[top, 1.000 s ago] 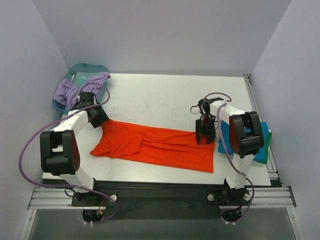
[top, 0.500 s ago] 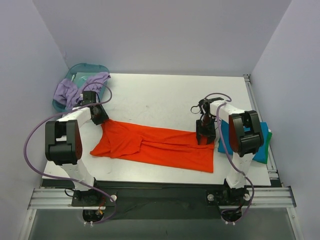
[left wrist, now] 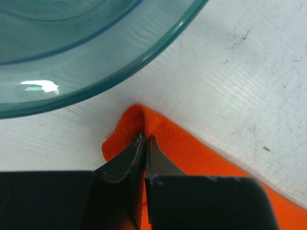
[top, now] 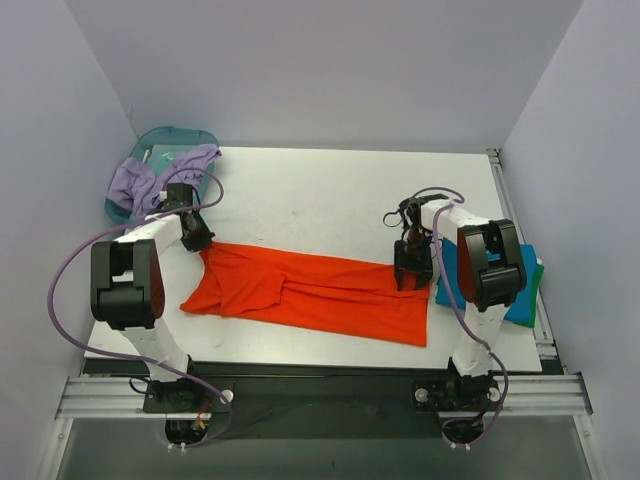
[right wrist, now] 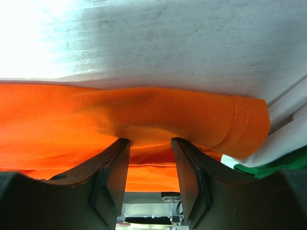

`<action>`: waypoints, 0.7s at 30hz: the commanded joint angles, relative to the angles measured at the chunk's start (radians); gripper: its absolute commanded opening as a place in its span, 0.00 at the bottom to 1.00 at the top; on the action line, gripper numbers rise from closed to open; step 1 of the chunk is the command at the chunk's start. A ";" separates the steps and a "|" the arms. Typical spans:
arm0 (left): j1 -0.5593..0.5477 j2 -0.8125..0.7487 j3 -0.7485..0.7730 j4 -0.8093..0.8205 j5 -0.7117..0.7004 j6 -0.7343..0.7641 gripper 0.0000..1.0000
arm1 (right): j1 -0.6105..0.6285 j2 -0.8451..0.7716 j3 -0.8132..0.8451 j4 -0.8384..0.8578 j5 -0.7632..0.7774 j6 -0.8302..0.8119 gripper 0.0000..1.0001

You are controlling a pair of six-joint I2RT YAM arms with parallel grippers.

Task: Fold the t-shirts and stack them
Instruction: Fold the other side of the tshirt into a rectangle

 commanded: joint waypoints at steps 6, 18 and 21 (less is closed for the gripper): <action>-0.006 -0.023 0.045 -0.023 -0.044 0.048 0.25 | -0.011 0.036 0.009 -0.071 0.055 0.004 0.42; -0.096 -0.096 0.165 -0.107 -0.034 0.080 0.47 | -0.008 -0.050 0.052 -0.045 -0.054 -0.039 0.45; -0.102 -0.130 0.176 -0.168 -0.076 0.086 0.48 | -0.004 -0.086 0.070 -0.045 -0.080 -0.049 0.45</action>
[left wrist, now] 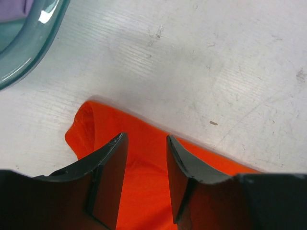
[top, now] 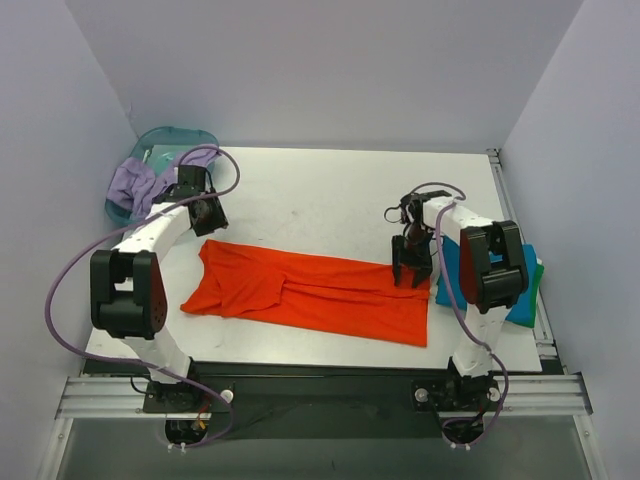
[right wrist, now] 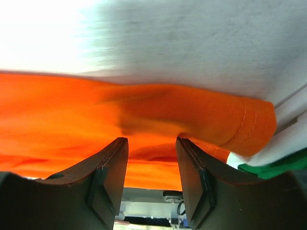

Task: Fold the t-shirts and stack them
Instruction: Fold the other side of the tshirt into a rectangle, then rotate the tshirt 90 degrees

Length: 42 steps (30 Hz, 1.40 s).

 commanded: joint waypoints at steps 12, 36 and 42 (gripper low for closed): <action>-0.107 -0.303 -0.187 -0.088 0.019 -0.116 0.50 | 0.057 -0.112 0.021 0.013 -0.085 -0.055 0.46; -0.174 0.068 -0.215 -0.042 0.176 -0.069 0.55 | 0.063 -0.004 -0.118 0.069 -0.063 0.078 0.45; -0.177 0.235 0.012 -0.103 0.179 0.017 0.55 | 0.082 -0.052 -0.203 0.070 -0.046 0.139 0.45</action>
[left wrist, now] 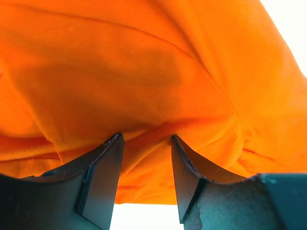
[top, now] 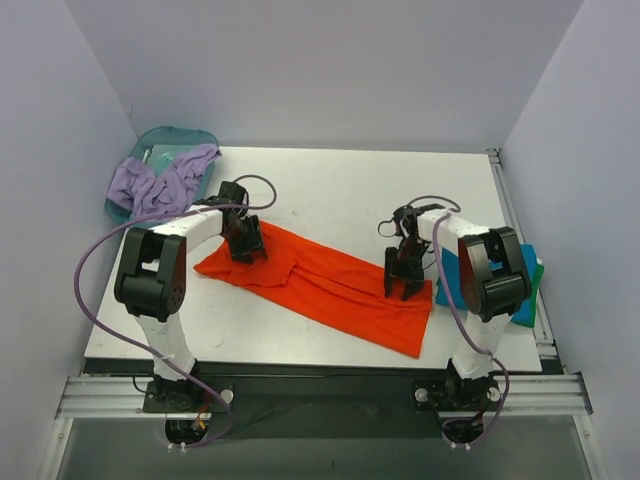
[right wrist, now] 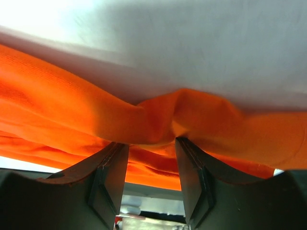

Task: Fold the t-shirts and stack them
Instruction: Rotate the tshirt 90 degrees

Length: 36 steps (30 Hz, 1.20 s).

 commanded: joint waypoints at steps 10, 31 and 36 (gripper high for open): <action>-0.020 0.355 0.429 -0.097 -0.044 0.176 0.55 | 0.141 -0.123 -0.207 -0.018 0.057 0.215 0.45; -0.103 0.422 0.920 -0.226 0.077 0.229 0.58 | 0.348 -0.362 -0.160 -0.140 0.133 0.262 0.45; -0.103 0.344 0.836 -0.253 0.094 0.232 0.59 | 0.409 -0.379 -0.239 -0.098 0.116 0.251 0.38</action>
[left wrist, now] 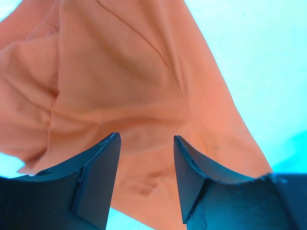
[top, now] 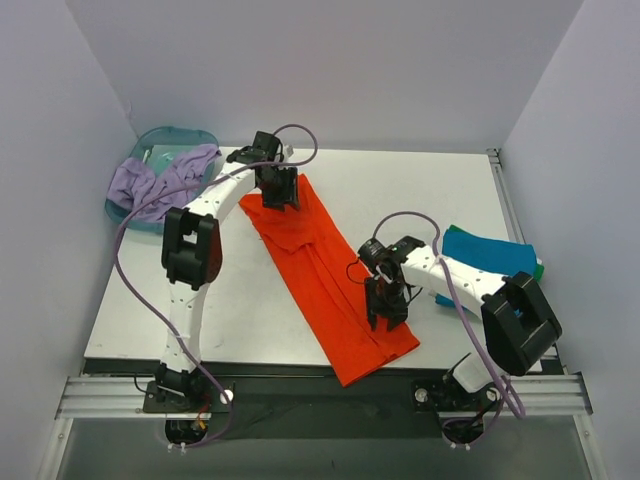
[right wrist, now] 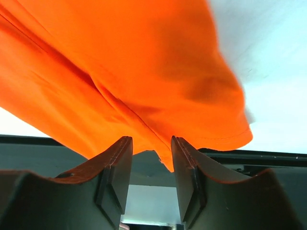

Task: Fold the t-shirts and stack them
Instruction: Rotate the tshirt 90 degrees

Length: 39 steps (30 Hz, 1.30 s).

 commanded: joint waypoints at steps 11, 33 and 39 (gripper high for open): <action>-0.004 -0.103 -0.242 0.065 0.098 -0.014 0.58 | 0.092 0.033 -0.190 0.129 -0.018 0.035 0.35; 0.005 0.285 0.166 0.040 0.115 -0.026 0.58 | 0.256 0.388 0.188 0.123 -0.090 0.100 0.41; 0.018 0.325 0.274 0.097 0.111 -0.062 0.58 | 0.256 0.417 0.283 0.123 -0.120 0.108 0.48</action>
